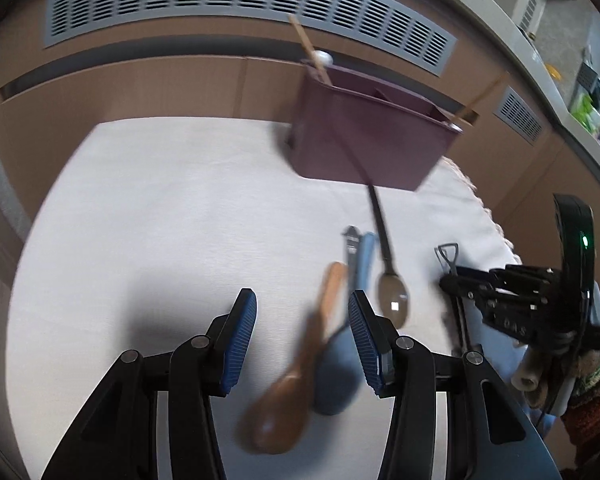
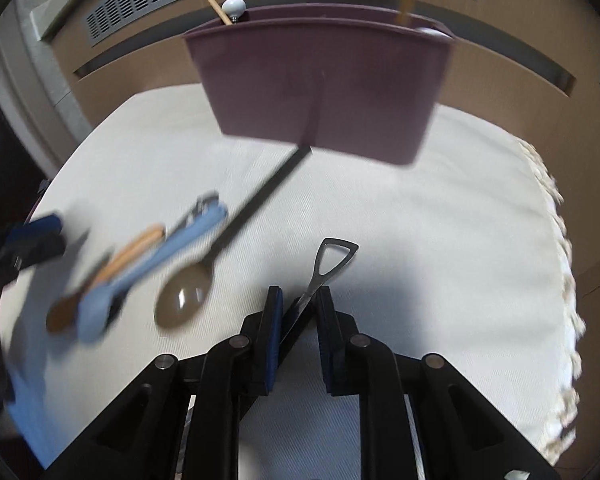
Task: Organize utensils
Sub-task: 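Grasp the metal loop-handled utensil with right tool while left tool approaches a spoon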
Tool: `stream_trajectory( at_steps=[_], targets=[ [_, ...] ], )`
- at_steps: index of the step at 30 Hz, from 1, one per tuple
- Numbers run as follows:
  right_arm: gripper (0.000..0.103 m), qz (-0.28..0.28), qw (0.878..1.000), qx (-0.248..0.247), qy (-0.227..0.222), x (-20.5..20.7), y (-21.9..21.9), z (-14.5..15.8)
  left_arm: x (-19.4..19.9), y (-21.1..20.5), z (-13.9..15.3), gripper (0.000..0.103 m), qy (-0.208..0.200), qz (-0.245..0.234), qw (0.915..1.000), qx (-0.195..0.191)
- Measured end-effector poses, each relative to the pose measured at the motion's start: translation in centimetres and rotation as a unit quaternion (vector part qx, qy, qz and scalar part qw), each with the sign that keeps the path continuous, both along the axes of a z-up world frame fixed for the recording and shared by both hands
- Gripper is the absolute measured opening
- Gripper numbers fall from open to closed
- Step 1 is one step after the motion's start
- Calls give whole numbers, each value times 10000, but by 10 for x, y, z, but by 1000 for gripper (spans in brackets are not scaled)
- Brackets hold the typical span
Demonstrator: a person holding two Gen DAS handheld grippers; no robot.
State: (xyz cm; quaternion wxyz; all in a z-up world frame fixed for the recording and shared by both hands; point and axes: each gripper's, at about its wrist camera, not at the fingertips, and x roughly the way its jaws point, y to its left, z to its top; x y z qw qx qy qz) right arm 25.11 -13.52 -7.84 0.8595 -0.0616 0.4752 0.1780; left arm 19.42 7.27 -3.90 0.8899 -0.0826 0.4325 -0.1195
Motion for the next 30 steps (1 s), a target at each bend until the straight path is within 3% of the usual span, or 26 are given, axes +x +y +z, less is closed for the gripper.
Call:
stream_trajectory(
  at_steps=[4, 11, 19, 24, 30],
  targets=[
    [15, -125, 9998, -97, -109, -21, -25, -1, 8, -30, 3, 49, 22, -332, 9994, 36],
    [19, -509, 9980, 360, -78, -39, -75, 2, 46, -87, 1, 49, 155, -720, 9968, 310],
    [22, -699, 9948, 708, -204, -54, -97, 1, 100, -124, -25, 48, 491, -617, 9907, 1108],
    [23, -607, 9952, 672, -369, -66, -99, 5, 99, -130, -31, 48, 569, -787, 9888, 1131],
    [23, -847, 9916, 949, -220, -65, -109, 2, 68, -119, -33, 43, 635, -1000, 9868, 1106]
  ],
)
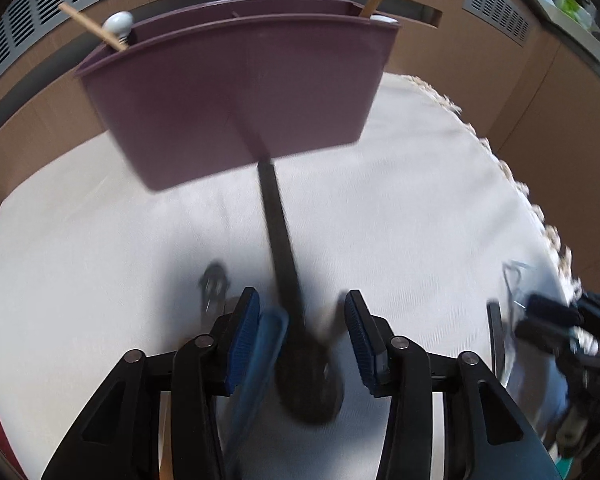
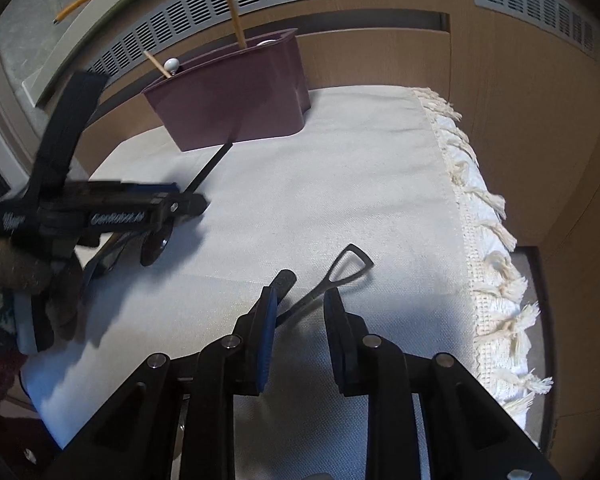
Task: Organize utensils
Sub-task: 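Grasp the metal loop-handled utensil with right tool while left tool approaches a spoon, then grasp the grey metal spoon by its handle with the left tool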
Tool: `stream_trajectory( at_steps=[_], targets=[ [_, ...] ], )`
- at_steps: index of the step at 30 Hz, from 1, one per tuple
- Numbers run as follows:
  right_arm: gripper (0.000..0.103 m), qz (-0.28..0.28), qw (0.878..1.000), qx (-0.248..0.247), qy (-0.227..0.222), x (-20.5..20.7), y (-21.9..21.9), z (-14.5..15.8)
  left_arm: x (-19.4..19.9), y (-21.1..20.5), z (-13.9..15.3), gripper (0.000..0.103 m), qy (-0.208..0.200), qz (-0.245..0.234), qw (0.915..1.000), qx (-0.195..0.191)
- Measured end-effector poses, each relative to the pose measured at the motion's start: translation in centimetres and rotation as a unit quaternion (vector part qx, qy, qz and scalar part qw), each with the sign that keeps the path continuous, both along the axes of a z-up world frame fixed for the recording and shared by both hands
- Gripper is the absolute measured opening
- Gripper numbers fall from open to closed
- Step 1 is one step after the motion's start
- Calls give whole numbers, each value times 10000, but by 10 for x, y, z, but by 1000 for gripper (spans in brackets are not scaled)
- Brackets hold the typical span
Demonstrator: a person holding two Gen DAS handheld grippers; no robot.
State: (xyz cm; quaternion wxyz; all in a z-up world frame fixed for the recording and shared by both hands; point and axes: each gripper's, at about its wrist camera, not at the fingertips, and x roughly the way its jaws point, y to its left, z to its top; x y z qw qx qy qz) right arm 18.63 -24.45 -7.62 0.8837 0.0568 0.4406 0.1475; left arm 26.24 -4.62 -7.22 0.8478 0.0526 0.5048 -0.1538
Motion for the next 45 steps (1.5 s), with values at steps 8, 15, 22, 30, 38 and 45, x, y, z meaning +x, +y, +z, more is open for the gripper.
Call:
stream_trajectory(
  at_steps=[8, 15, 22, 30, 38, 45],
  targets=[
    [24, -263, 9976, 558, 317, 13, 1, -9, -55, 34, 1, 43, 238, 100, 9995, -205],
    [25, -252, 9993, 73, 279, 42, 27, -7, -46, 33, 4, 43, 290, 177, 9989, -328],
    [21, 134, 9988, -452, 134, 34, 29, -7, -2, 5, 1, 43, 272, 146, 9993, -220],
    [21, 73, 9997, -57, 216, 20, 8, -9, 13, -8, 0, 43, 379, 60, 9991, 159],
    [26, -47, 9974, -695, 205, 18, 29, -8, 20, -15, -1, 38, 333, 367, 9985, 235],
    [31, -342, 9966, -736, 164, 9, 33, -9, 15, -5, 3, 12, 310, 575, 9978, -85]
  ],
)
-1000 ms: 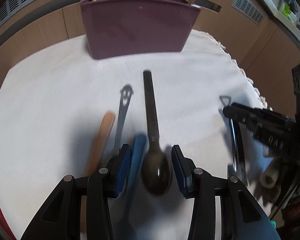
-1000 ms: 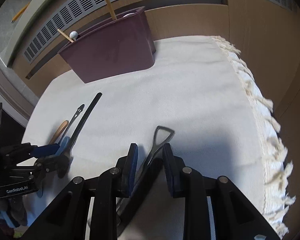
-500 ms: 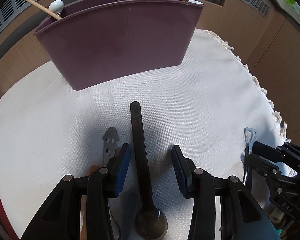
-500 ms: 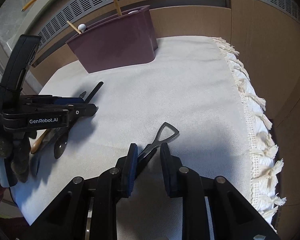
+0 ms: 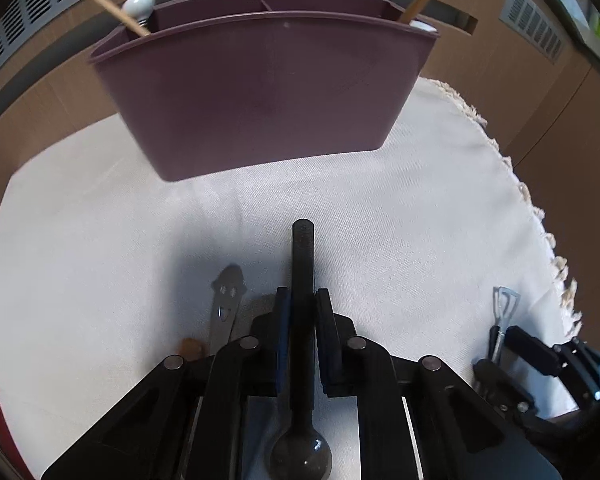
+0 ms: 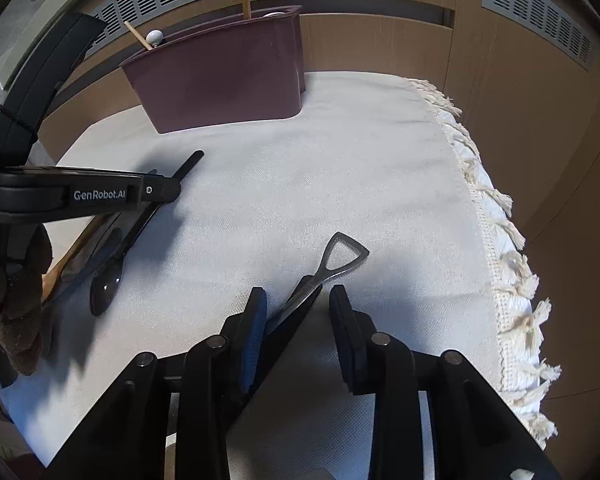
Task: Organize utensils
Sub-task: 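Grasp the grey metal spoon by its handle with the left tool, then lift the grey spoon with left tool while right tool lifts the loop-handled utensil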
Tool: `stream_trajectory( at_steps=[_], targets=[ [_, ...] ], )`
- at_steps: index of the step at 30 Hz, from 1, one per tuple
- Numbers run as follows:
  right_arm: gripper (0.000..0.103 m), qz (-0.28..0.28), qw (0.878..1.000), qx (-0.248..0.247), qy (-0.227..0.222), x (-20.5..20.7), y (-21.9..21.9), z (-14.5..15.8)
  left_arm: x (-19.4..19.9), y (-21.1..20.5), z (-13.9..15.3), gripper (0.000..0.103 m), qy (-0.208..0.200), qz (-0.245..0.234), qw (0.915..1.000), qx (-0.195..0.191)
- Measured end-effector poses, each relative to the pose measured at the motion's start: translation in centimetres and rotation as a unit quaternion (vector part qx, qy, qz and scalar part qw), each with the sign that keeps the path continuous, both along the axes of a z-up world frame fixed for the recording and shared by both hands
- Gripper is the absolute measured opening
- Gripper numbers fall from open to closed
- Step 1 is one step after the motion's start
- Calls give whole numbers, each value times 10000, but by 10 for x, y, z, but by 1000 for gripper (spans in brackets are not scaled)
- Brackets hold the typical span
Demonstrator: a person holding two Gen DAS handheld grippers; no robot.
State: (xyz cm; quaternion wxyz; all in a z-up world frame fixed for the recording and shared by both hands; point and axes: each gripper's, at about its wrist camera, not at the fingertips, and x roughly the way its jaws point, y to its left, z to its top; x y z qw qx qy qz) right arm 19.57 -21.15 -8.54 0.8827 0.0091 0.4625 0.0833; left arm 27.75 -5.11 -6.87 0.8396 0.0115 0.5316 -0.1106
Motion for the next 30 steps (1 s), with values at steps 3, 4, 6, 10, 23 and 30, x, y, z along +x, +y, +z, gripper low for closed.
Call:
stream_trajectory(
  at_steps=[3, 4, 6, 10, 23, 30],
  targets=[
    [35, -151, 9999, -17, -15, -3, 3, 0, -13, 9, 9, 12, -104, 65, 9997, -202],
    [36, -155, 9999, -29, 13, -2, 4, 0, -17, 12, 13, 12, -160, 78, 9995, -263],
    [41, -56, 9999, -62, 131, 2, 7, 1, -28, 20, 25, 12, -299, 122, 9986, -430],
    [41, -81, 9997, -63, 218, 5, 7, 2, -48, 31, 50, 12, -682, 169, 9948, -743],
    [46, 274, 9994, -194, 97, 54, 49, 3, -82, 76, 96, 12, -1474, 352, 9810, -1211],
    [18, 752, 9971, -105, -69, 47, 43, 4, -90, 90, 99, 12, -1644, 489, 9784, -1154]
  ],
)
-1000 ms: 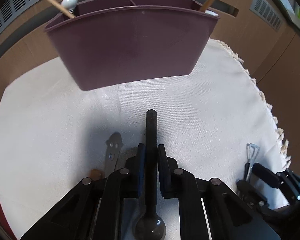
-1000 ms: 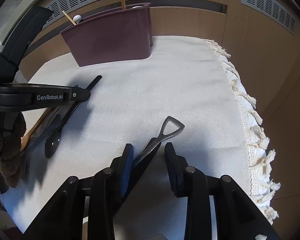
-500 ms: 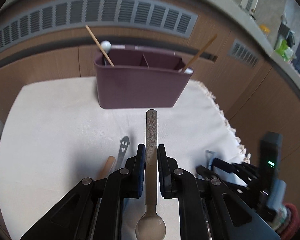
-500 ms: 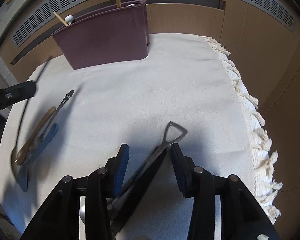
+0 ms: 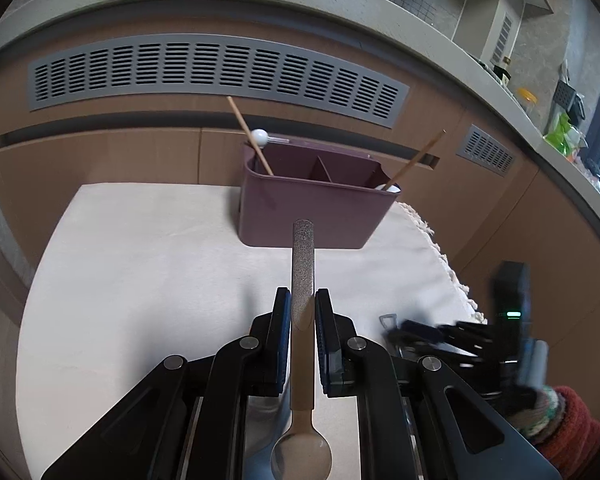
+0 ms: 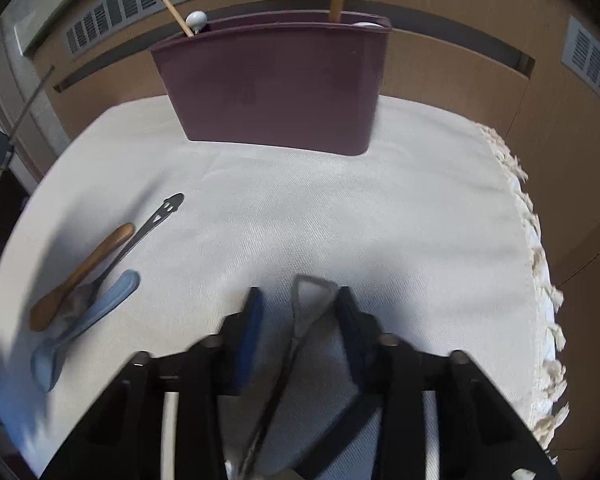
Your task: Organize utensils
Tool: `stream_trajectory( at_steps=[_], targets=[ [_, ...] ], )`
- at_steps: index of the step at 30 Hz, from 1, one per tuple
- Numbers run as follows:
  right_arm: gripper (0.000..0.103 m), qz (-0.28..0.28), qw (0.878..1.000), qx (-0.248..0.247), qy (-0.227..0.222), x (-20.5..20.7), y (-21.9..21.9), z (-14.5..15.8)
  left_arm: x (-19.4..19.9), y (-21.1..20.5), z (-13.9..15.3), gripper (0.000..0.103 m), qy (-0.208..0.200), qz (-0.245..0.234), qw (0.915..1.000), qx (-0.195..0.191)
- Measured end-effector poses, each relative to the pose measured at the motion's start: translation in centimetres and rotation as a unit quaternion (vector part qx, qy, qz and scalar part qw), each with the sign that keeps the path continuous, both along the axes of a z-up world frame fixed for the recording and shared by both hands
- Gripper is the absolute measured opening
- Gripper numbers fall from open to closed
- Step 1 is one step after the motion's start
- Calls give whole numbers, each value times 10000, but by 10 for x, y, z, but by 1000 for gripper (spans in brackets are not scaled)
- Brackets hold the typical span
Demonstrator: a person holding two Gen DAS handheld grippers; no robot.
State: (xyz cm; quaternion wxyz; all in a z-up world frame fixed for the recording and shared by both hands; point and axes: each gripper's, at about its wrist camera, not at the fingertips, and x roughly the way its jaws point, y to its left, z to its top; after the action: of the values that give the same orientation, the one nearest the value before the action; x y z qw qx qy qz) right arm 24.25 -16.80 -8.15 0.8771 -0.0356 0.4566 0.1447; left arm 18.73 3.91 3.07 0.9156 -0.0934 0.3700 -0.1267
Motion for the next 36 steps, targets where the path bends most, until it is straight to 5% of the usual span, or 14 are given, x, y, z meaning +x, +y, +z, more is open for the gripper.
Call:
stream_trajectory(
  at_steps=[5, 10, 16, 22, 33, 35, 36],
  targets=[
    [19, -36, 9991, 340, -247, -30, -24, 13, -2, 11, -6, 12, -35, 53, 9999, -98],
    [20, -285, 9978, 543, 237, -13, -16, 0, 0, 18, -12, 12, -2, 160, 9998, -140],
    [21, -303, 9983, -499, -71, 5, 27, -5, -4, 23, -11, 12, -30, 222, 9997, -112],
    [19, -13, 9952, -953, -218, 9, 42, -5, -9, 20, -9, 12, -62, 214, 9997, -85],
    [18, -57, 9931, 111, -1163, -56, -5, 59, -18, 11, -4, 12, -128, 168, 9997, -139],
    [2, -78, 9903, 311, -1348, -68, -10, 69, -18, 10, -3, 12, -135, 160, 9997, -147],
    [2, -74, 9896, 387, -1382, -73, -9, 73, -18, 9, -3, 12, -139, 150, 9997, -153]
  ],
)
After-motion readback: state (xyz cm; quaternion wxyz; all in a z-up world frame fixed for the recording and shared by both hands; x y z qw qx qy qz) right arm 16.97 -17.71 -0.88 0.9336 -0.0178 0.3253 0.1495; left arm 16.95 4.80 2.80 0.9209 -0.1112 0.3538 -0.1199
